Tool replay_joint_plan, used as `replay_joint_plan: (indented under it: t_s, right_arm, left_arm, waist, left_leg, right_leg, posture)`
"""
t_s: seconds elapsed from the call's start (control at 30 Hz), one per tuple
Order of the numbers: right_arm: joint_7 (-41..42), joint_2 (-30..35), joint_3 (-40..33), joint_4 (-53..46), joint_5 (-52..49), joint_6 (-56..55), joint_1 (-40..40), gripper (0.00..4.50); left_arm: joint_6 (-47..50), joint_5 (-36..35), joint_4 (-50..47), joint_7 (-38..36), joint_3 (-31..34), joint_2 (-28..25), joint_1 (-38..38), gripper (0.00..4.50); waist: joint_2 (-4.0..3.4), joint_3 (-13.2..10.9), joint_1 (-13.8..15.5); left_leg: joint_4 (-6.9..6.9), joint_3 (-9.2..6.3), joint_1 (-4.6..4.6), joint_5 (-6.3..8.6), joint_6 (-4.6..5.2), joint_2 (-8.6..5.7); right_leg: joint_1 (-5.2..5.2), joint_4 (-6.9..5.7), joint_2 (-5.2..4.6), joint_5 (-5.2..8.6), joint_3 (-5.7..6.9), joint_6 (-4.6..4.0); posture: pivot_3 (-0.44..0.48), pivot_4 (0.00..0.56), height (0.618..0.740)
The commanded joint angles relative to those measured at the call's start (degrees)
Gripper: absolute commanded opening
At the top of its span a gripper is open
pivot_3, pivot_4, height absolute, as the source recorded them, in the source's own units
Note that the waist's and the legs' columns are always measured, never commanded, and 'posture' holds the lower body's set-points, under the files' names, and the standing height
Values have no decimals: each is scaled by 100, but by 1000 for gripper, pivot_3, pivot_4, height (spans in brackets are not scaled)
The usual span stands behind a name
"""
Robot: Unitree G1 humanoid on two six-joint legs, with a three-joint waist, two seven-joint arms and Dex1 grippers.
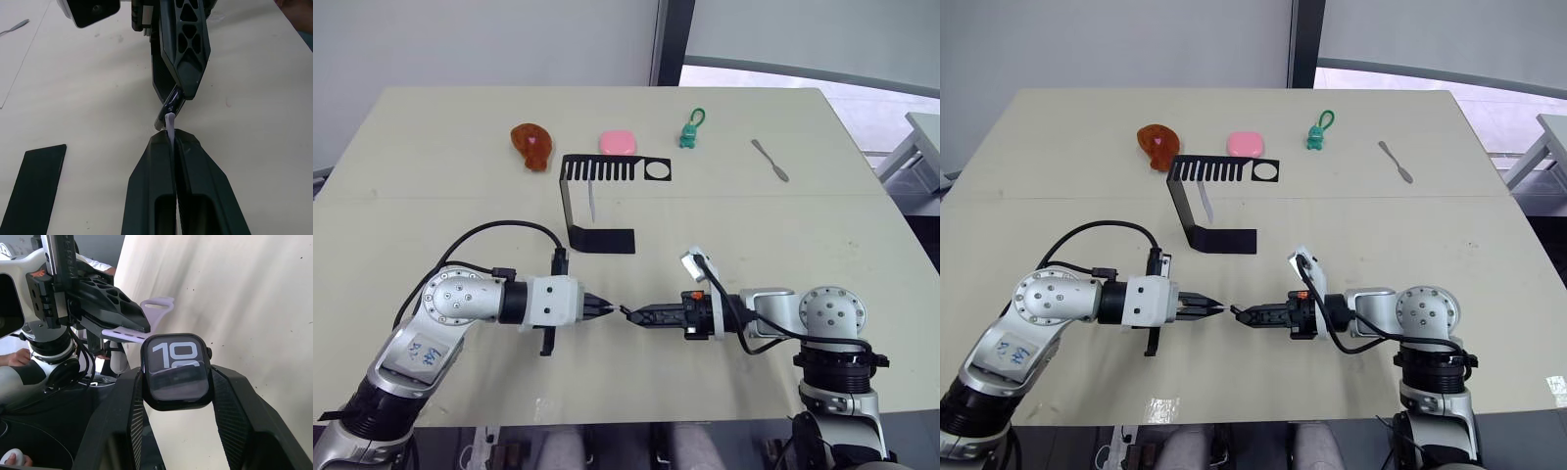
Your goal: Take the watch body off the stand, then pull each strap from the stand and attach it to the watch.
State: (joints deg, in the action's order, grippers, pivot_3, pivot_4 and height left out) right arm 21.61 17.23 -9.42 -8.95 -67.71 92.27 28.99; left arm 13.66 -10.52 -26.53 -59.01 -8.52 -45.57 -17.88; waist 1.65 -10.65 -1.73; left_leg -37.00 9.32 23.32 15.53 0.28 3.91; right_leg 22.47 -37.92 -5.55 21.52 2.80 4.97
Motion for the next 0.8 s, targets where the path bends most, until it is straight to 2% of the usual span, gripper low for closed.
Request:
replay_joint_plan:
  t_s: [0.03, 0.8]
  right_arm:
    - [-6, -48, -8, -218, -168, 23, 42, 1519]
    - [-39, -82, 47, -165, -225, 23, 77, 1519]
  left_arm:
    - [-104, 146, -255, -36, -170, -12, -195, 0]
    - [48, 826, -357, -193, -794, 136, -790, 0]
  waist:
    - [0, 0, 3]
    - [0, 0, 8]
  left_leg:
    - [0, 0, 0, 0, 0, 0]
    - [-3, 2, 0, 0, 0, 0]
  right_leg:
    - [0, 0, 0, 0, 0, 0]
    - [0, -2, 3, 0, -1, 0]
  posture:
    - [0, 150, 740]
    - [0, 150, 740]
